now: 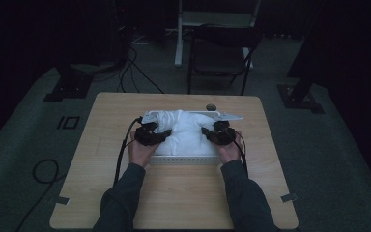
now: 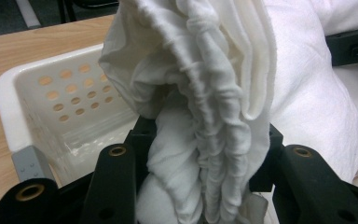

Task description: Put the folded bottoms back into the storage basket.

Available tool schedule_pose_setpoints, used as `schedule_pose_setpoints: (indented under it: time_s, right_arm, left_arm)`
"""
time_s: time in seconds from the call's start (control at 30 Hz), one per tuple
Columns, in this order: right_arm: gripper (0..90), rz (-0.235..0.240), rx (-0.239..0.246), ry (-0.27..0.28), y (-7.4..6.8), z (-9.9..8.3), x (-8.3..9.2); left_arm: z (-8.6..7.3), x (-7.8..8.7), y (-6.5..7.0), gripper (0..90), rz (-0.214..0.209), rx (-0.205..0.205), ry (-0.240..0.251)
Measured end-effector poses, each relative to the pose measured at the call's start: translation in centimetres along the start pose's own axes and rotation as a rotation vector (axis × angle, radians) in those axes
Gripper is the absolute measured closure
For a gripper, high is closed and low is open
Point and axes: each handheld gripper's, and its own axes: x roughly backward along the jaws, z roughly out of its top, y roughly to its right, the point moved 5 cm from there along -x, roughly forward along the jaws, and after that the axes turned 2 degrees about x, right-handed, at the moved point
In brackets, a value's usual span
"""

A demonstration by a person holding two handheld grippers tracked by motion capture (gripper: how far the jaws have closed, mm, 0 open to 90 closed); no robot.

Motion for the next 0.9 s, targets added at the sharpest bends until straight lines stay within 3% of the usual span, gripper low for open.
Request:
schedule_pose_setpoints:
  time_s: [0.4, 0.9]
  right_arm:
    - [71.6, 0.004, -0.003, -0.004, -0.08, -0.36, -0.16]
    - [71.6, 0.002, 0.007, -0.016, -0.54, -0.79, -0.41]
  left_arm:
    - [-0.23, 0.12, 0.20, 56.4, 0.012, -0.008, -0.012]
    - [-0.89, 0.17, 0.34, 56.4, 0.047, 0.023, -0.048]
